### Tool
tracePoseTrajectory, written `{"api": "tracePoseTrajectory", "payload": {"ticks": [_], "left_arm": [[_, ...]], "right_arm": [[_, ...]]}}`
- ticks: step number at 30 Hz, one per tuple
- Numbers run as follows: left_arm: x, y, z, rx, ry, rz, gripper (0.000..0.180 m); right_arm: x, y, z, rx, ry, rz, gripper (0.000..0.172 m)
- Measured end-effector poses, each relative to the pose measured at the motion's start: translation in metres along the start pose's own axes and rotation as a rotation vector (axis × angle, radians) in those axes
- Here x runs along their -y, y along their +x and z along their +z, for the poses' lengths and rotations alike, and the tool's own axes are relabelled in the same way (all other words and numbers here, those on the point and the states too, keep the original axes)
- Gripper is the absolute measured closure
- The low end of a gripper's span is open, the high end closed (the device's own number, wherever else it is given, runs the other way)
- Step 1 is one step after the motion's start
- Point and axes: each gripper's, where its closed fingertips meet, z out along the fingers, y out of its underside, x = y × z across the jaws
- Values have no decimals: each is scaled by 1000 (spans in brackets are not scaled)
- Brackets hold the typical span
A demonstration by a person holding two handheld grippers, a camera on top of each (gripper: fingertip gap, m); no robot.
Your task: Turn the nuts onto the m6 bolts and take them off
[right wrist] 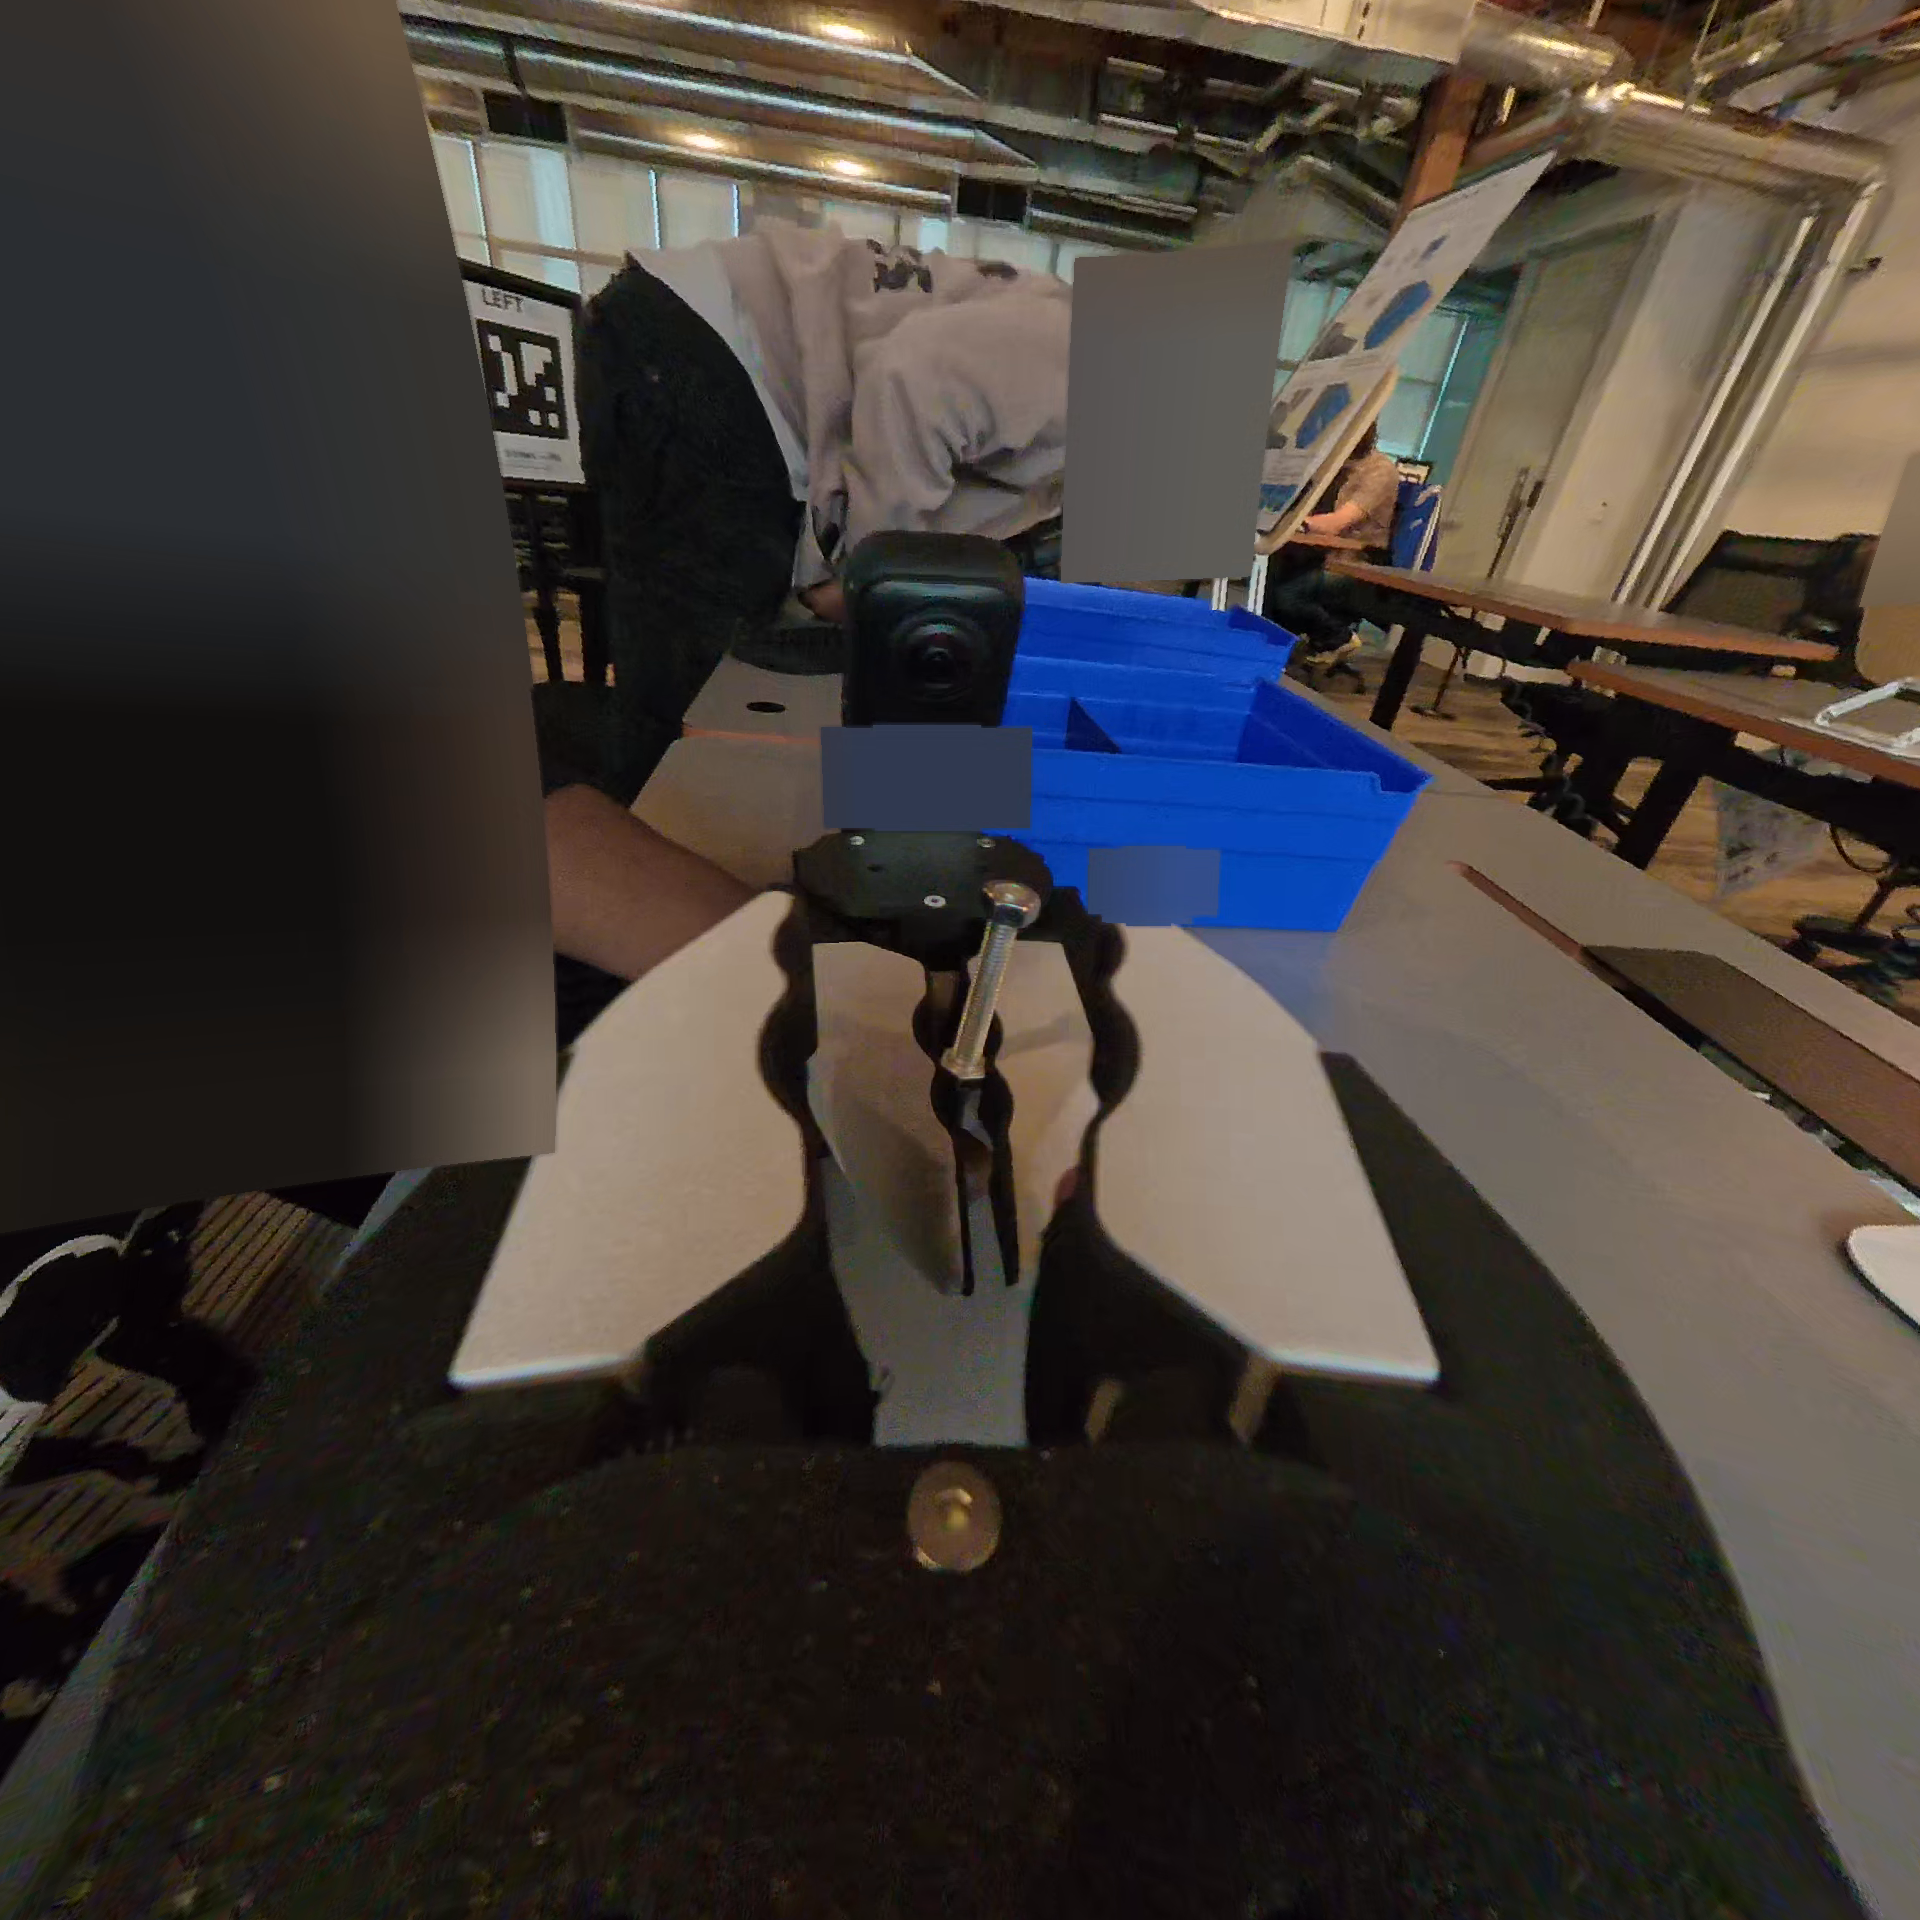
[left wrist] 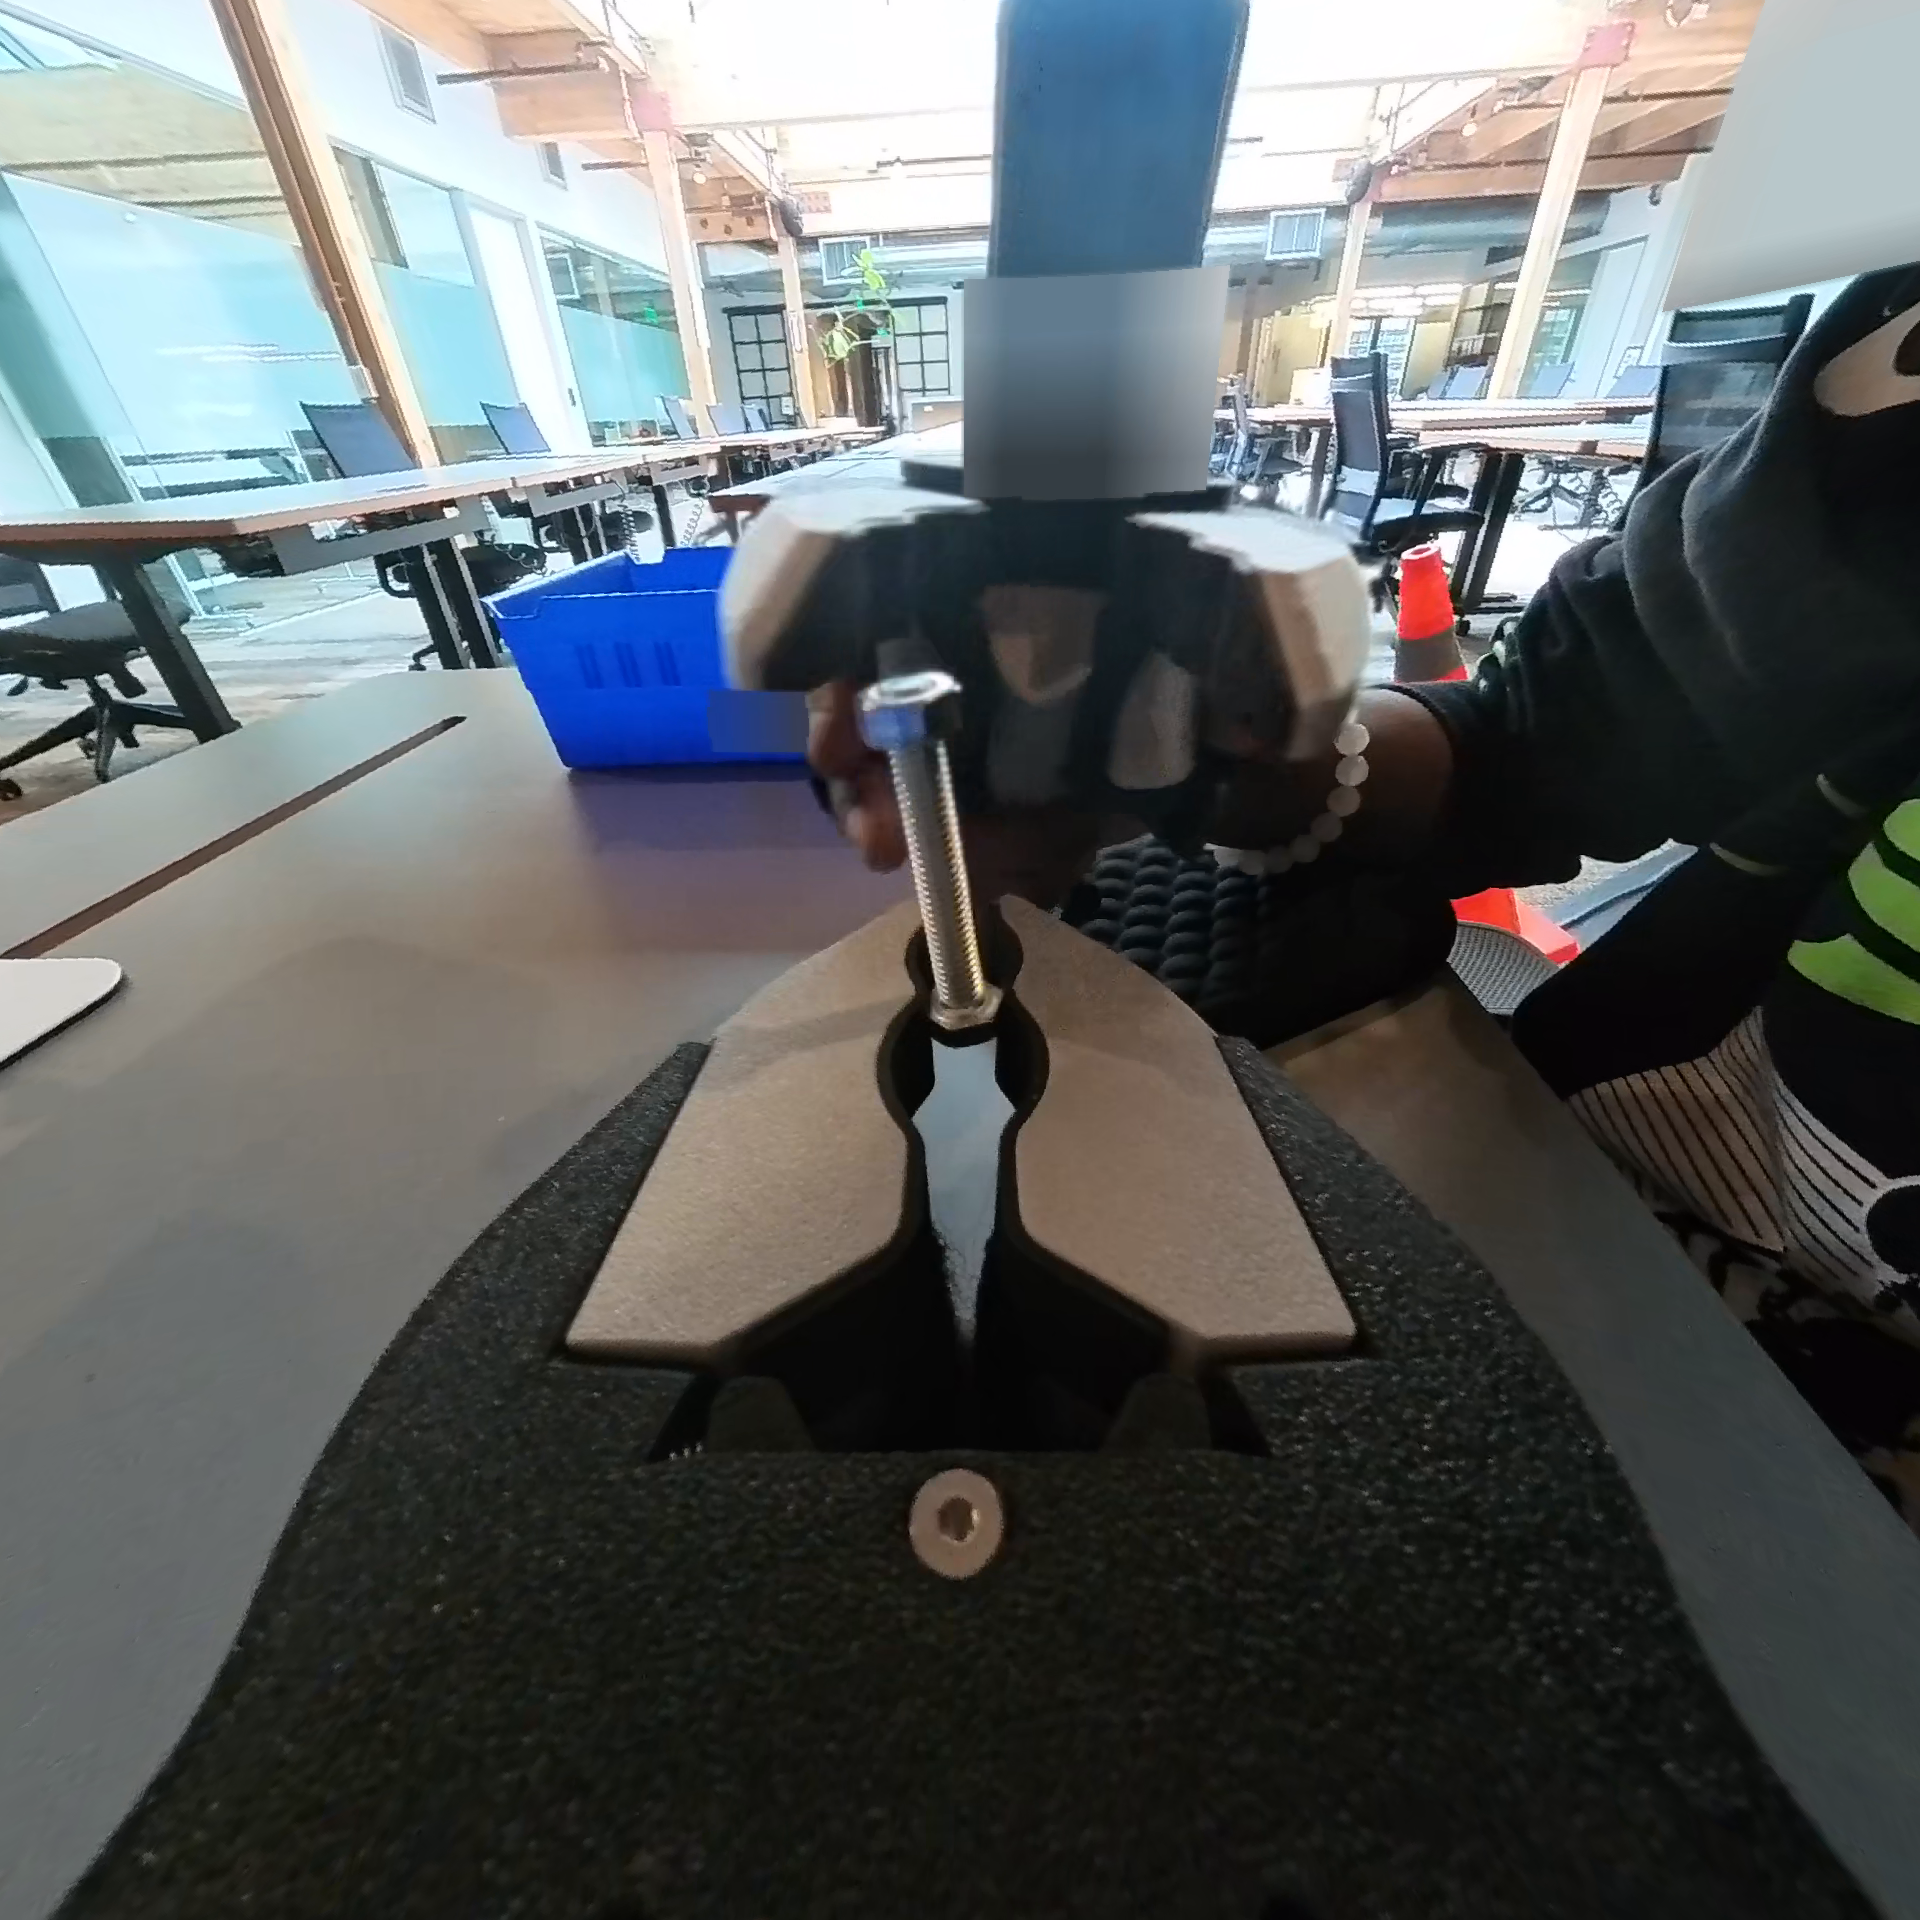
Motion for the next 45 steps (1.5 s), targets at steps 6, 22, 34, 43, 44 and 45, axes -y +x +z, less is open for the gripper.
{"api": "tracePoseTrajectory", "payload": {"ticks": [6, 22, 34, 43, 44, 45], "left_arm": [[0, -1, 0, 5, 0, 2, 174], [-1, 0, 0, 4, -6, 1, 174], [-2, 1, 1, 0, -10, 2, 174], [-1, 1, 0, 1, -8, 1, 174], [-1, 1, 0, 0, -10, 2, 174], [-2, 1, 0, 1, -10, 1, 174]], "right_arm": [[0, -5, -2, 24, -11, -26, 145], [1, 0, 0, 8, 5, 15, 120], [-3, -1, 2, 20, -20, 26, 119], [-1, 1, 0, 12, 1, 28, 125], [-3, -1, 1, 18, -12, 32, 119], [-4, -2, 3, 28, -20, 34, 119]]}}
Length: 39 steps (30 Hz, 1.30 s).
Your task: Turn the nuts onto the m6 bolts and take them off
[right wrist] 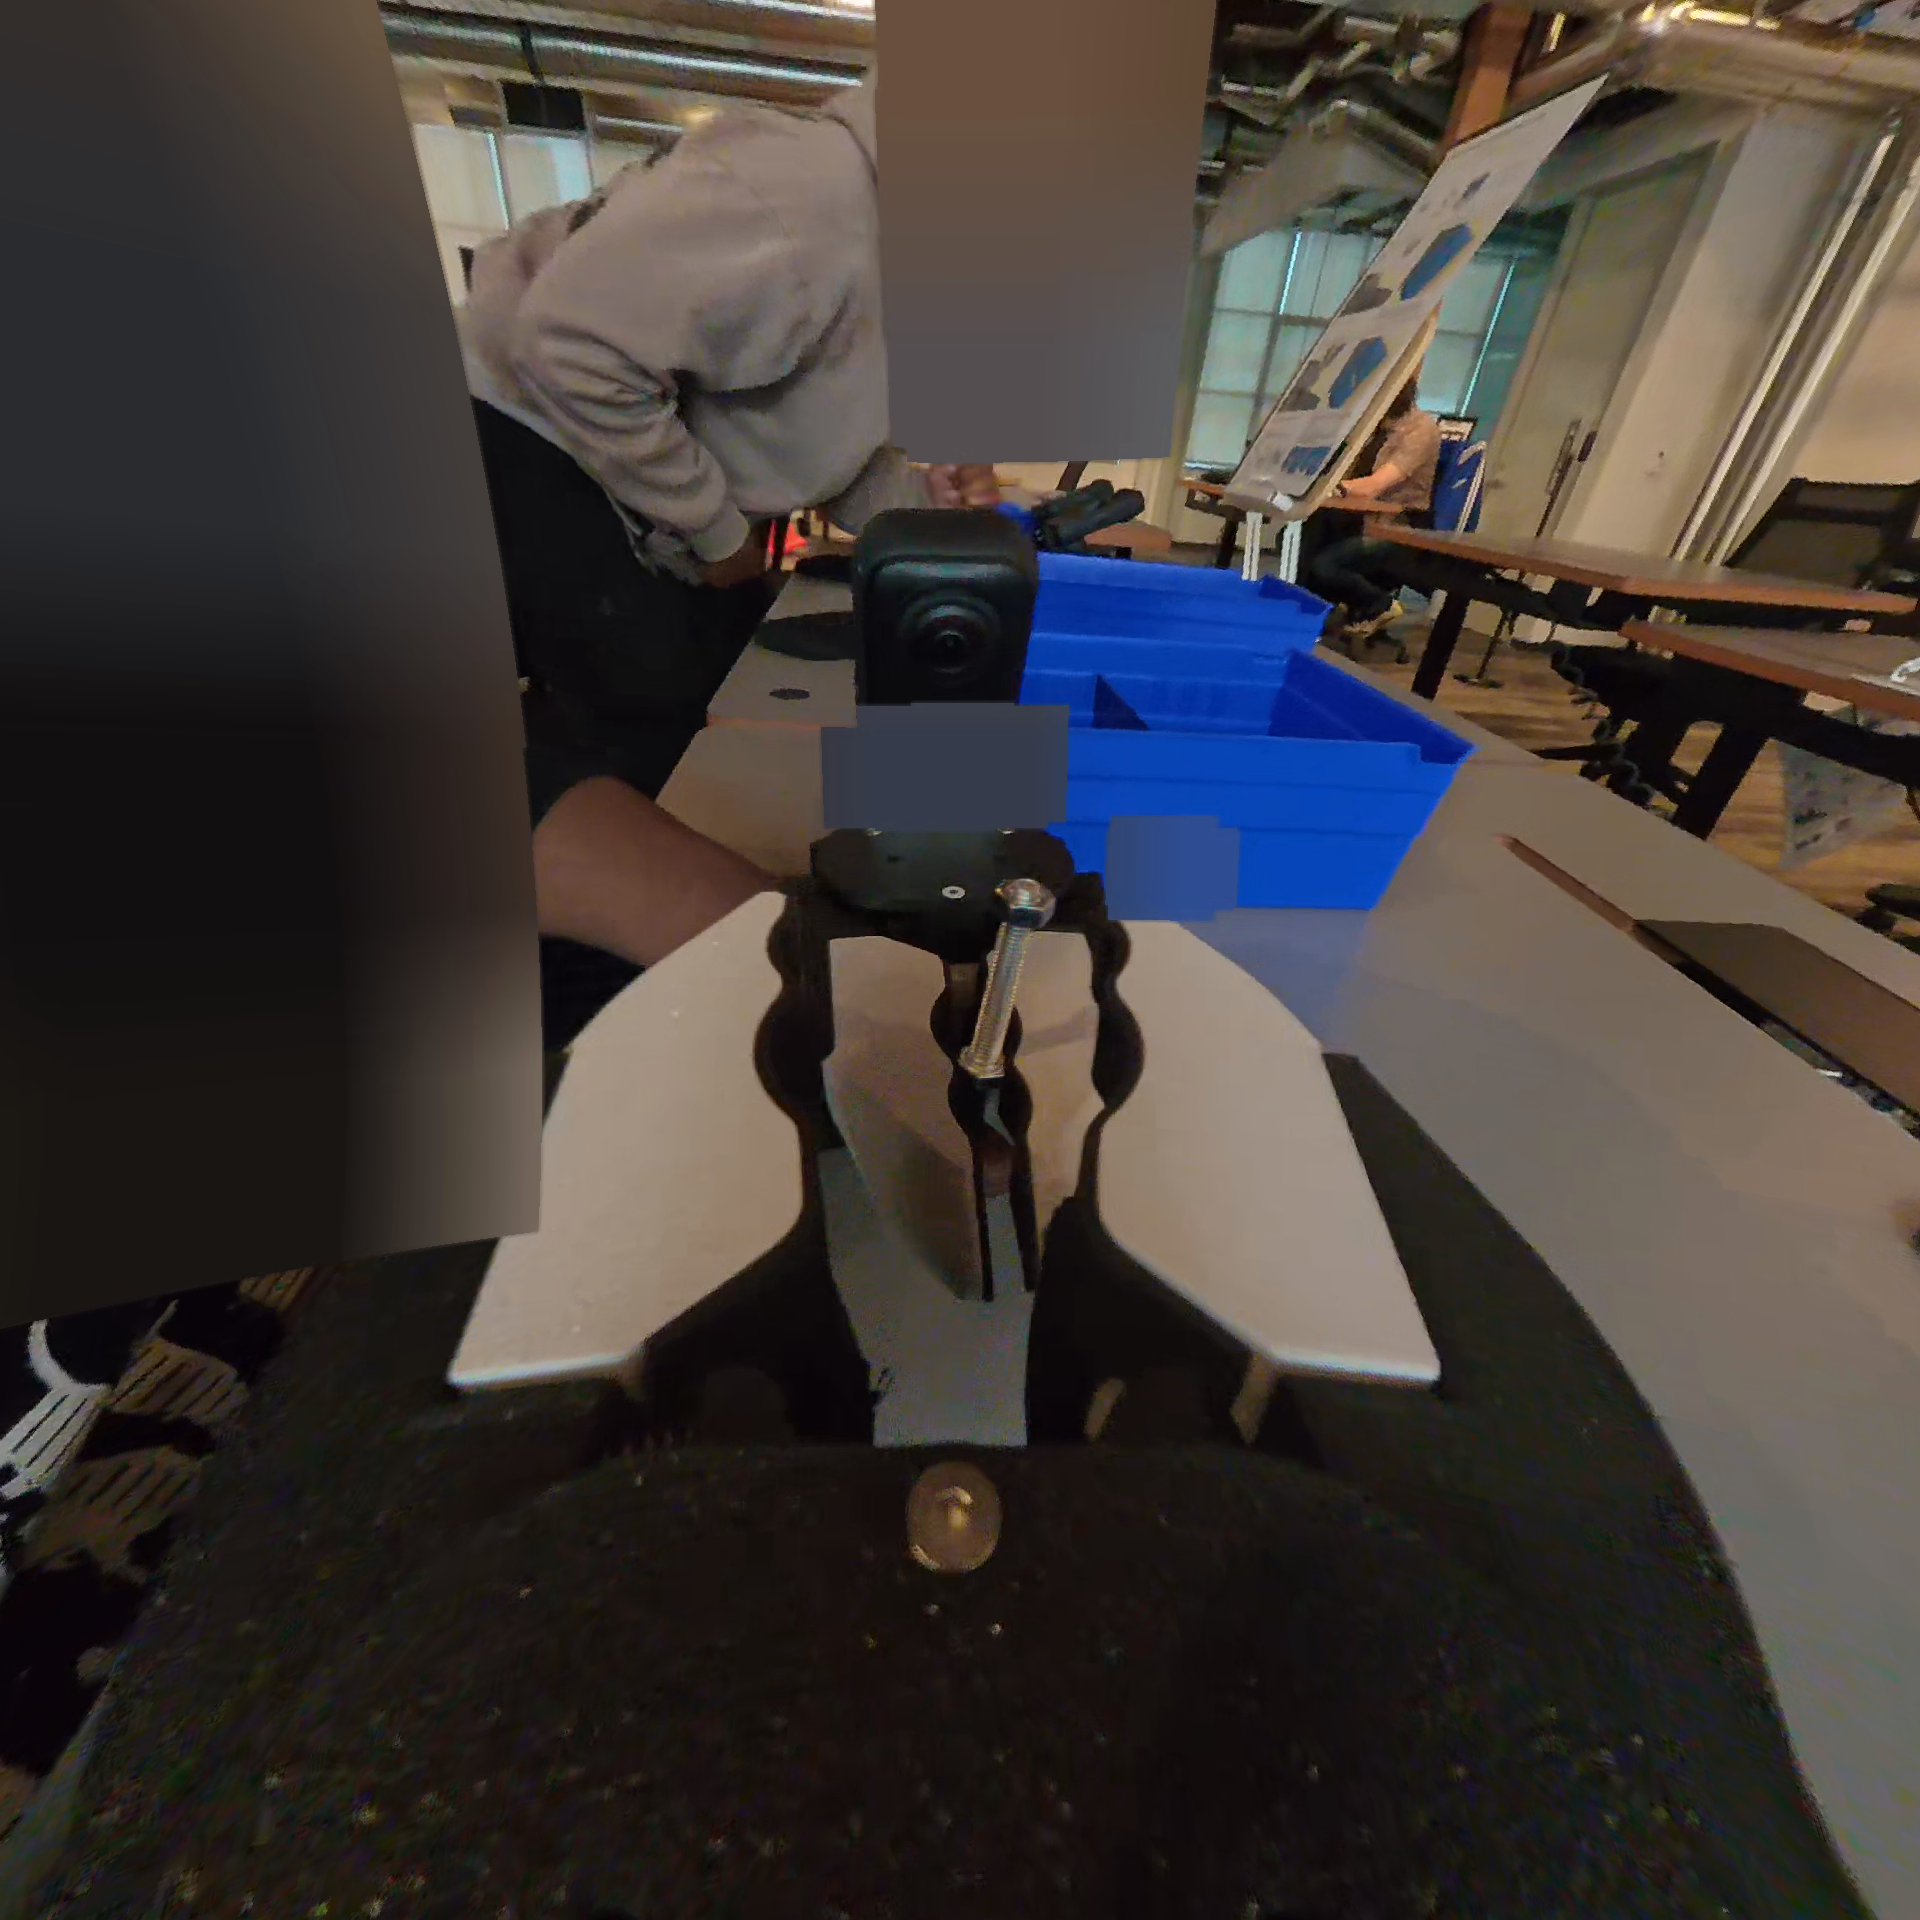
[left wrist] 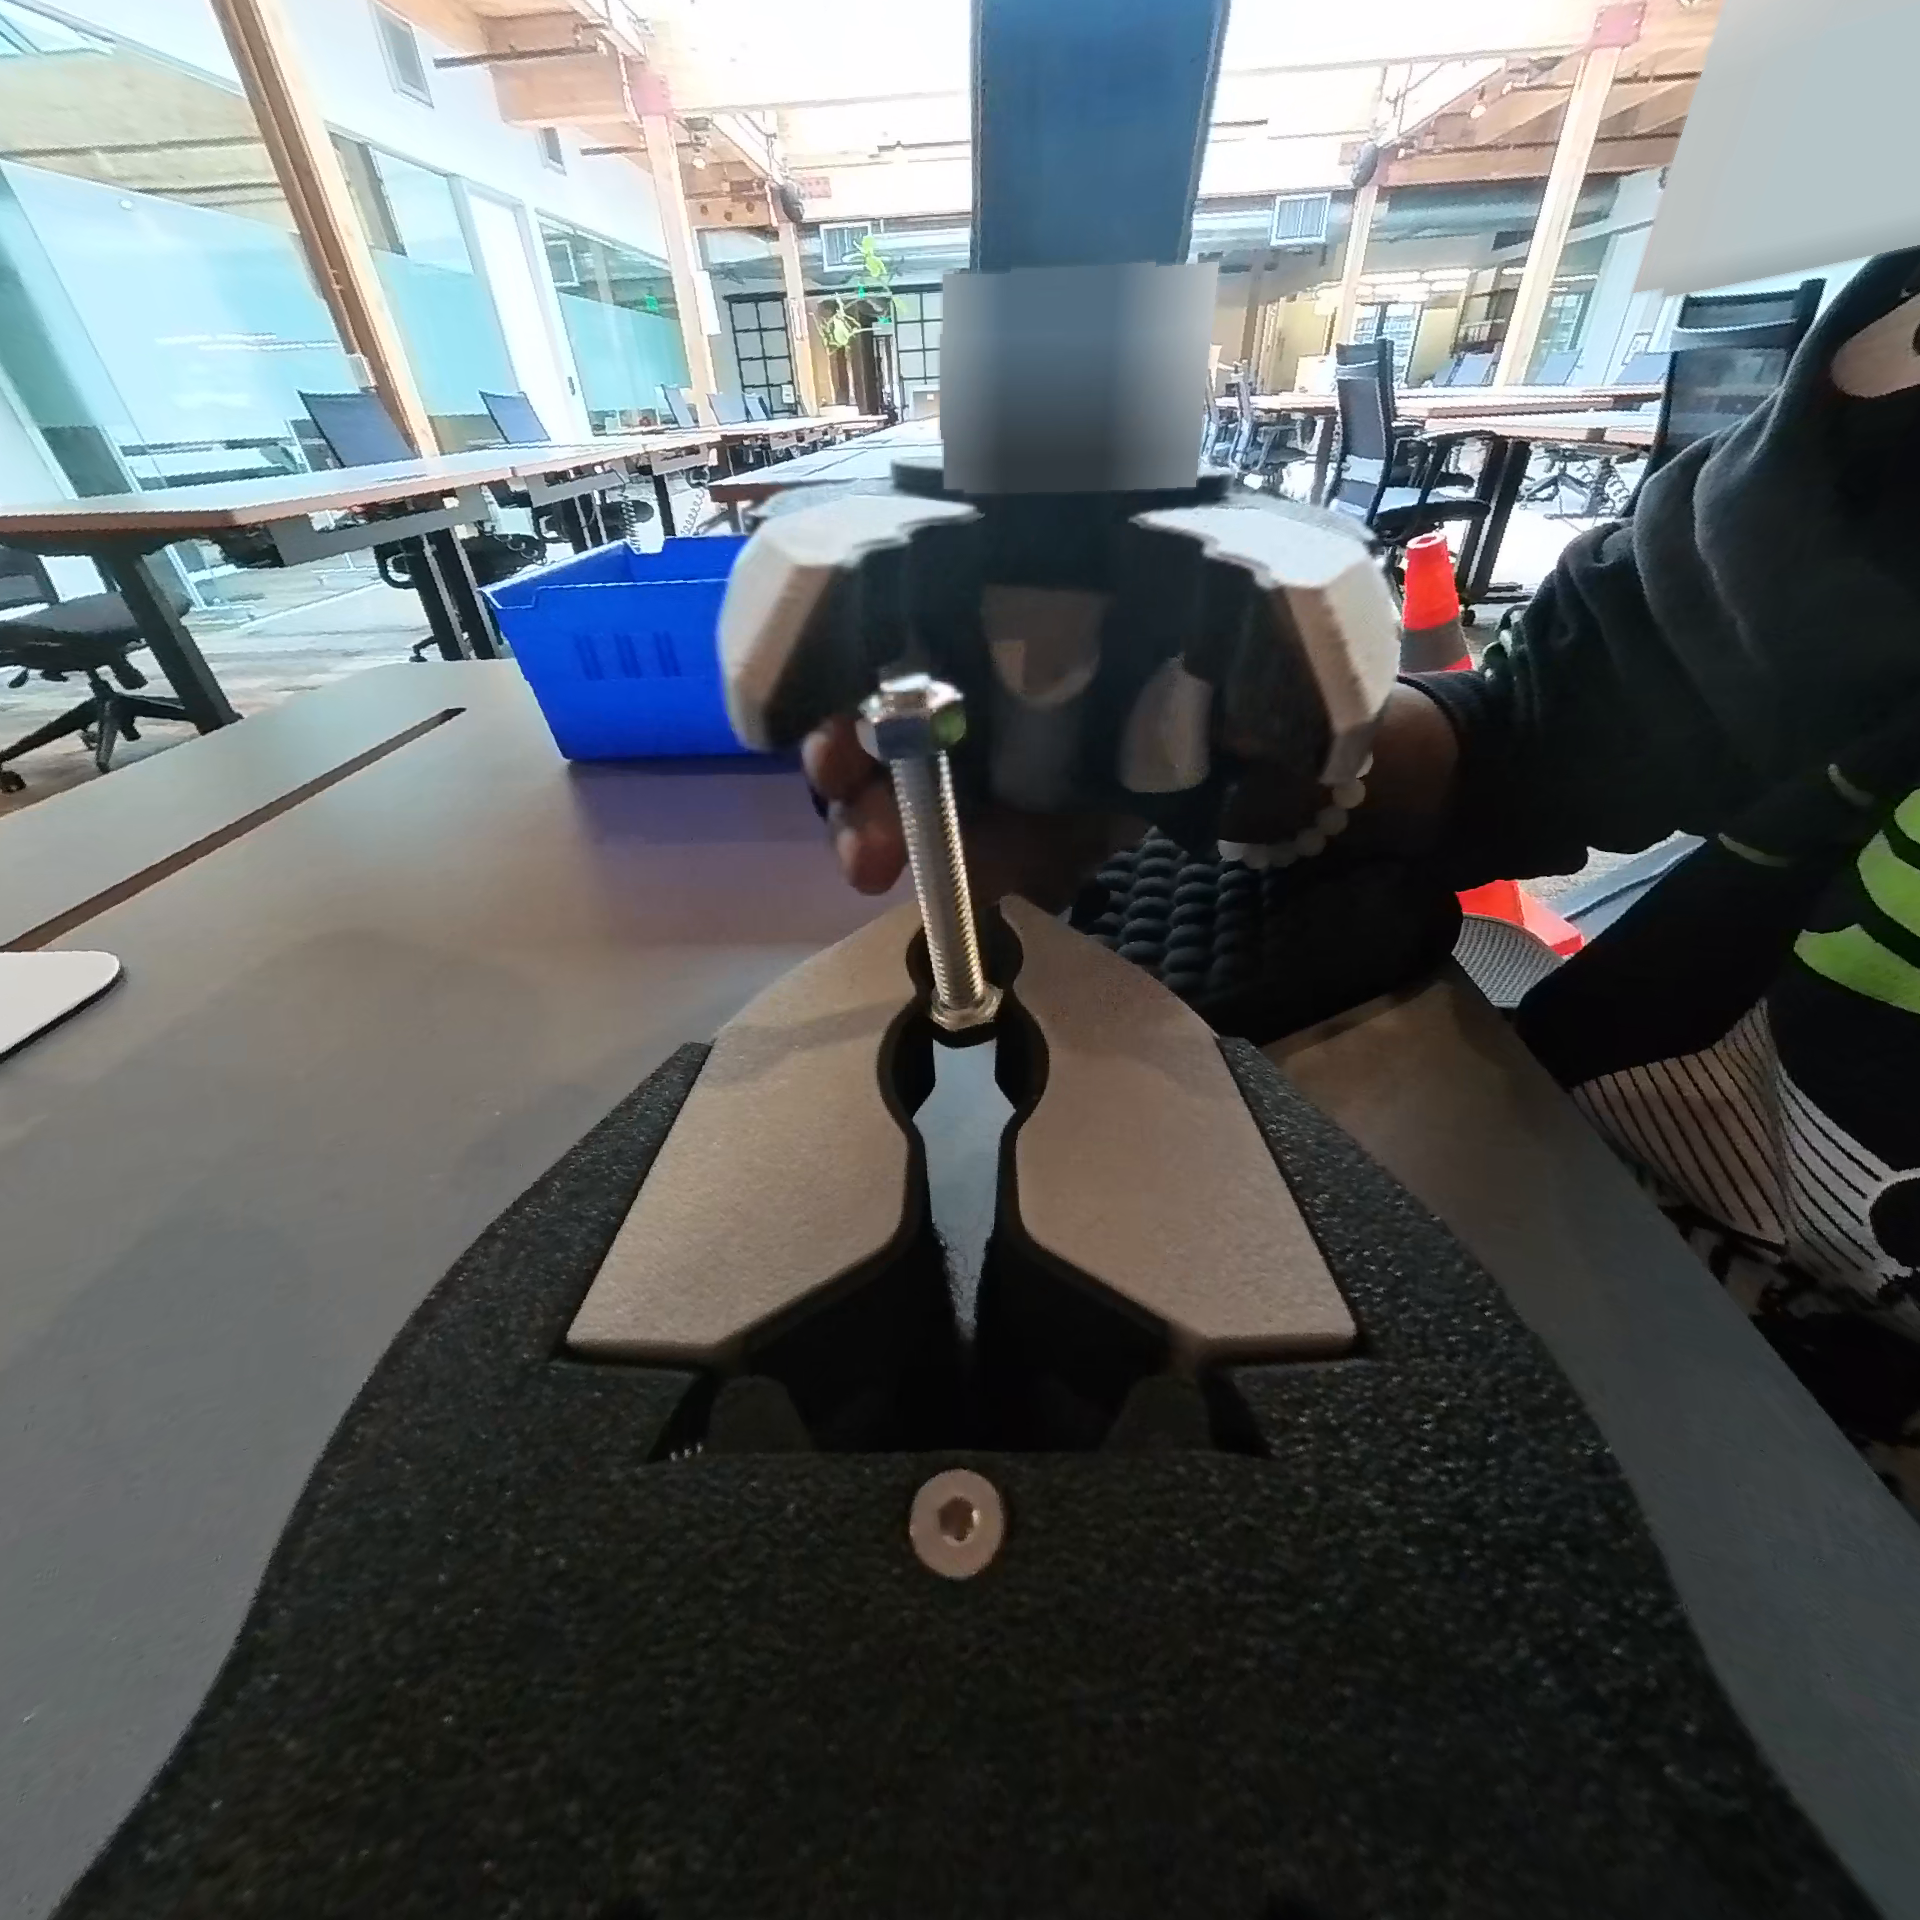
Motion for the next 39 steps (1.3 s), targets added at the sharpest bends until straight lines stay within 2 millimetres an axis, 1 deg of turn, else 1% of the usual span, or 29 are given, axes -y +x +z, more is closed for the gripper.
{"api": "tracePoseTrajectory", "payload": {"ticks": [1, 3, 5, 13, 14, 15, 17, 18, 20, 21, 22, 26, 29, 31, 33, 35, 36, 38, 39], "left_arm": [[0, 0, 0, 2, 1, -1, 174], [1, 0, -1, 2, 3, 4, 174], [1, 1, 0, -3, -1, 9, 173], [0, 0, 0, 3, -1, 8, 173], [0, 0, -1, 4, -1, 8, 173], [1, -1, -1, 9, 2, 5, 174], [4, -3, -3, 14, 17, -7, 174], [4, -4, -3, 14, 21, -8, 174], [4, -2, -3, 10, 17, -4, 174], [3, -2, -2, 7, 13, -2, 174], [2, -1, -1, 5, 10, -1, 174], [3, -4, -2, 15, 13, -8, 174], [2, -5, -2, 25, 10, -2, 174], [2, -3, 0, 19, 6, 2, 174], [3, -4, 0, 20, 11, -1, 174], [2, -2, 0, 12, 6, 4, 174], [2, -1, 0, 4, 0, 5, 174], [1, 4, 2, -25, -3, 2, 174], [1, 6, 2, -36, -4, 4, 174]], "right_arm": [[0, -2, 0, 12, -2, -6, 128], [2, 0, -4, -7, 3, -29, 141], [3, 2, -6, -8, 11, -18, 149], [3, 3, -7, -14, 13, -15, 152], [3, 3, -8, -10, 13, -14, 155], [3, 0, -8, 13, 16, -18, 163], [4, -2, -8, 22, 19, -17, 163], [3, 0, -8, 7, 17, -20, 161], [5, 7, -7, -41, 34, -16, 134], [5, 9, -6, -50, 36, -11, 125], [4, 7, -5, -43, 30, -8, 123], [2, -1, -2, -8, 10, -40, 132], [3, -2, -3, -4, 7, -47, 141], [3, -1, -5, -2, 9, -38, 146], [3, 1, -6, -11, 17, -34, 149], [3, 6, -6, -43, 17, -44, 159], [4, 8, -6, -49, 27, -40, 159], [7, 7, -5, -34, 52, -10, 150], [6, 5, -4, -18, 37, -9, 150]]}}
